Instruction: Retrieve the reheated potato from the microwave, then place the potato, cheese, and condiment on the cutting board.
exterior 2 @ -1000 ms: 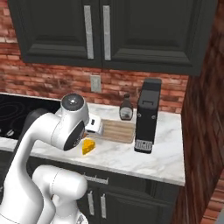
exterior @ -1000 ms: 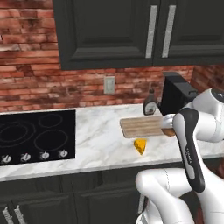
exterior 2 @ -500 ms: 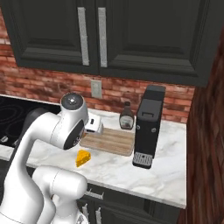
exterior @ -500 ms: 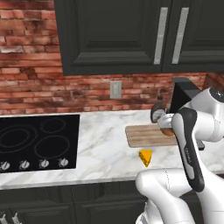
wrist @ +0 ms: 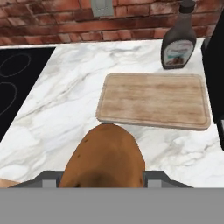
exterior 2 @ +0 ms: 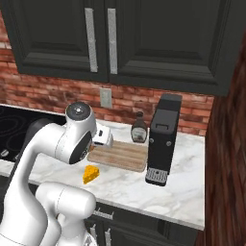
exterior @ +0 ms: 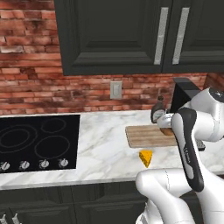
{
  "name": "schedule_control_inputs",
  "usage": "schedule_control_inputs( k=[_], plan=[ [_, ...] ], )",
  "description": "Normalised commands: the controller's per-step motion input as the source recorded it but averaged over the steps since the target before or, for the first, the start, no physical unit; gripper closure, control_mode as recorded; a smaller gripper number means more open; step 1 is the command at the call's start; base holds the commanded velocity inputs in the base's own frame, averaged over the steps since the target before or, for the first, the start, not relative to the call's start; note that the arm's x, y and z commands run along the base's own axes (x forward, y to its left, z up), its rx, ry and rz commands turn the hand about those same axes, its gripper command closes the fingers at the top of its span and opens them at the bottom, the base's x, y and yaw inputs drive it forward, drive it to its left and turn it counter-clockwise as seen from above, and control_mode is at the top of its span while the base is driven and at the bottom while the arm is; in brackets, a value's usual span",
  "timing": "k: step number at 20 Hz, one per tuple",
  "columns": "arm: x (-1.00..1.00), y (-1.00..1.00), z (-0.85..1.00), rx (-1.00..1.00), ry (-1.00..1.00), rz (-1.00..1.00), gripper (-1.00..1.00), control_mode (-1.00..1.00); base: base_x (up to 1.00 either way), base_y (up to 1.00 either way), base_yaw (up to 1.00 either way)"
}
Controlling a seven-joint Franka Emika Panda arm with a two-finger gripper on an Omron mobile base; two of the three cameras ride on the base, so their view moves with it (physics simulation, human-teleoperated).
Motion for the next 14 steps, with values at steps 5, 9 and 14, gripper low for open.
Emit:
schedule_control_inputs(
  k=[5,9,14],
  plan=[
    [0.0,0.0,0.0,0.0,0.0,0.0,1.0,1.0,0.0,0.0,0.0],
    [0.0,0.0,0.0,0.0,0.0,0.0,1.0,1.0,0.0,0.0,0.0],
    [0.0,0.0,0.0,0.0,0.0,0.0,1.0,-1.0,0.0,0.0,0.0]
  ],
)
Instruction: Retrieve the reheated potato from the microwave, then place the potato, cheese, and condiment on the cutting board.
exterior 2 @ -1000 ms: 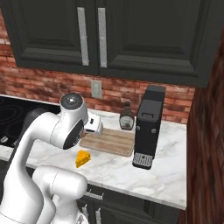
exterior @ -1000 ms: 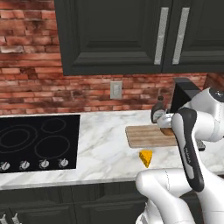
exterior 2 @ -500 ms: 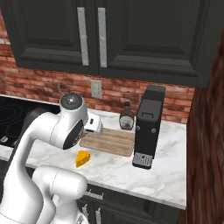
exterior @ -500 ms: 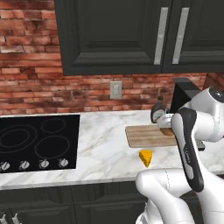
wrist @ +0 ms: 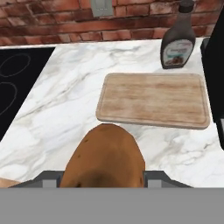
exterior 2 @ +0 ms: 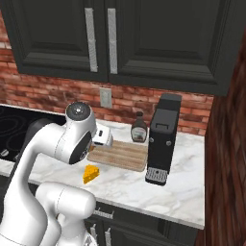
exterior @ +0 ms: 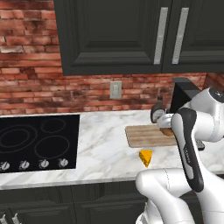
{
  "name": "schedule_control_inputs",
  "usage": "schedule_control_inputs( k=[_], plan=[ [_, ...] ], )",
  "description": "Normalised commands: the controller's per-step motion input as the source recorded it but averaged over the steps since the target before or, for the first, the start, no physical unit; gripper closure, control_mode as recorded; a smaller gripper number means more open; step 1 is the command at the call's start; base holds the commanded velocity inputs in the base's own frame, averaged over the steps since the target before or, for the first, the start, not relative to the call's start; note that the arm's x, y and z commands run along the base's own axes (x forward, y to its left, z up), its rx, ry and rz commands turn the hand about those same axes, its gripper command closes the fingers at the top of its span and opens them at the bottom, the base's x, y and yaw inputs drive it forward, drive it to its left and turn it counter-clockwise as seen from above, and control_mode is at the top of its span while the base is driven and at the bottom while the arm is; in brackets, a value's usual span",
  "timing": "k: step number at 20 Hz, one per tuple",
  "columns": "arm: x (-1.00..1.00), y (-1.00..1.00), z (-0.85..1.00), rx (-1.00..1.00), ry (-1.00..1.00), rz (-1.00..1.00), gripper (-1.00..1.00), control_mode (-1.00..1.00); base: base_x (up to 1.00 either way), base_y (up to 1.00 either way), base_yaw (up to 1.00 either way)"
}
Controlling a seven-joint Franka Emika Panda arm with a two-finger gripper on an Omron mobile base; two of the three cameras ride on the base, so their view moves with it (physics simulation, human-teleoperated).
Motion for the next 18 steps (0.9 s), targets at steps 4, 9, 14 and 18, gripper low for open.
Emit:
schedule_control_inputs(
  k=[4,9,14,18],
  plan=[
    [0.0,0.0,0.0,0.0,0.0,0.0,1.0,-1.0,0.0,0.0,0.0],
    [0.0,0.0,0.0,0.0,0.0,0.0,1.0,-1.0,0.0,0.0,0.0],
    [0.0,0.0,0.0,0.0,0.0,0.0,1.0,-1.0,0.0,0.0,0.0],
    [0.1,0.02,0.0,-0.01,0.0,0.0,1.0,-1.0,0.0,0.0,0.0]
  ],
)
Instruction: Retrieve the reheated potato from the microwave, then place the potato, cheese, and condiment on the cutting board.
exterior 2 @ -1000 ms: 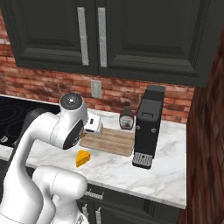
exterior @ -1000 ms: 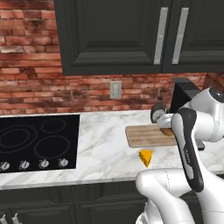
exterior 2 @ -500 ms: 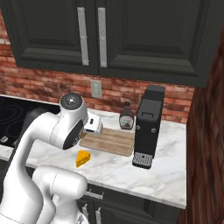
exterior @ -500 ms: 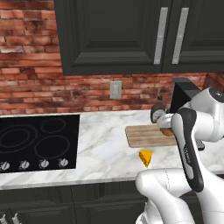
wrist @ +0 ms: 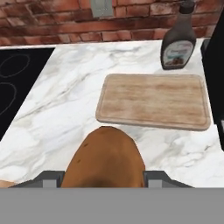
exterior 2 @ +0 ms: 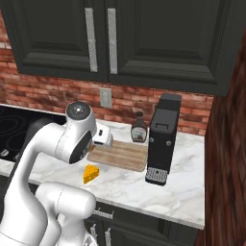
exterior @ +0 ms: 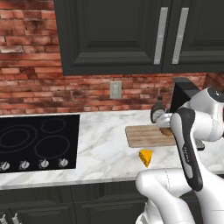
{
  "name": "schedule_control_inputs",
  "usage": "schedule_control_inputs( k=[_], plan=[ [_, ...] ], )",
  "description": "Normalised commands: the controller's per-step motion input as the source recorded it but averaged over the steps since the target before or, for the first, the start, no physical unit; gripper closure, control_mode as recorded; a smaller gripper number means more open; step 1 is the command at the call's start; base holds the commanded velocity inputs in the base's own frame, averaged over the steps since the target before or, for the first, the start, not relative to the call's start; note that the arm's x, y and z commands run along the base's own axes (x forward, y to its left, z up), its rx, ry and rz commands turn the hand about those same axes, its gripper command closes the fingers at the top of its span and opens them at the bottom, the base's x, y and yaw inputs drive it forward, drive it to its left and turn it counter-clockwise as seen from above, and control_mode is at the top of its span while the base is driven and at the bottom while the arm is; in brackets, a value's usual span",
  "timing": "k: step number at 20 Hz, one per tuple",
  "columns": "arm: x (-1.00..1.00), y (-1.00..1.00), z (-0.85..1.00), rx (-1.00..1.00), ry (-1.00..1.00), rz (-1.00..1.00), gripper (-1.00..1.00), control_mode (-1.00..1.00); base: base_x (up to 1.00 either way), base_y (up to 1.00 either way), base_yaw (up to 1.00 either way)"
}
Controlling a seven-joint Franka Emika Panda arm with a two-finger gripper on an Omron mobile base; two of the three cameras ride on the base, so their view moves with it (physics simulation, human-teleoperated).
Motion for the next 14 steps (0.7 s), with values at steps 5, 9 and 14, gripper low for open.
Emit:
schedule_control_inputs(
  k=[5,9,14],
  plan=[
    [0.49,0.03,-0.06,0.0,0.16,0.0,1.0,-1.0,0.0,0.0,0.0],
    [0.64,0.07,-0.06,0.0,0.23,0.0,1.0,-1.0,0.0,0.0,0.0],
    [0.55,0.11,-0.12,0.0,0.21,0.0,1.0,-1.0,0.0,0.0,0.0]
  ],
)
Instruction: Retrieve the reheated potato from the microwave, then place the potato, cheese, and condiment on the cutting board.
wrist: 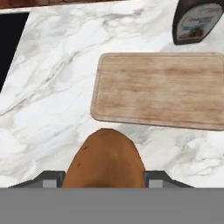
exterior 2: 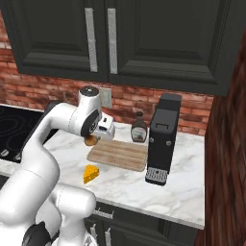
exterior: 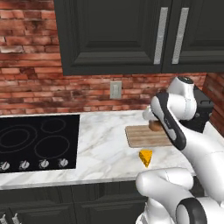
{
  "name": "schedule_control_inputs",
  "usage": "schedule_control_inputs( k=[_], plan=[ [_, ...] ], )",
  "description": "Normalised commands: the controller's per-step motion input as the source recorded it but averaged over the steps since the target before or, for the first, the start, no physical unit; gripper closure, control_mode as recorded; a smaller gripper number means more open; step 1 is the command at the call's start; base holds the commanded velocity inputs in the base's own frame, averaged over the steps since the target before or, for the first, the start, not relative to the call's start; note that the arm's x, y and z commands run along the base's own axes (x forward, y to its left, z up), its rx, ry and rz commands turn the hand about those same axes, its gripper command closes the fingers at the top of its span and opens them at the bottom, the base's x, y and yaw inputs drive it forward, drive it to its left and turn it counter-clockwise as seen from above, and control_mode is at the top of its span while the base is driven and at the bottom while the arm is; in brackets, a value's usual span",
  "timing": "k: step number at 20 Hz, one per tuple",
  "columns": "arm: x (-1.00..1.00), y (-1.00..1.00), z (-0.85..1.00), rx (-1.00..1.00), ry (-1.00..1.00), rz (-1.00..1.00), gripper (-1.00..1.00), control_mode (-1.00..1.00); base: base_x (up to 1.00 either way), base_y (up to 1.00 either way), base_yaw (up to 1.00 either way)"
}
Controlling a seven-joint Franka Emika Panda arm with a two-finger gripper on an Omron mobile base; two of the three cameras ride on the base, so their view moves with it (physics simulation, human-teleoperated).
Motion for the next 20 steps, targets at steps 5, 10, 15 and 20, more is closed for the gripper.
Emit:
schedule_control_inputs(
  k=[5,10,15,20],
  plan=[
    [0.41,0.27,-0.31,-0.03,0.06,0.0,1.0,-1.0,0.0,0.0,0.0],
    [0.39,0.02,-0.47,0.0,0.02,0.0,1.0,-1.0,0.0,0.0,0.0],
    [0.12,0.0,-0.52,0.0,-0.04,0.01,1.0,-1.0,0.0,0.0,0.0],
    [0.07,0.0,-0.45,0.0,-0.15,0.01,1.0,-1.0,0.0,0.0,0.0]
  ],
)
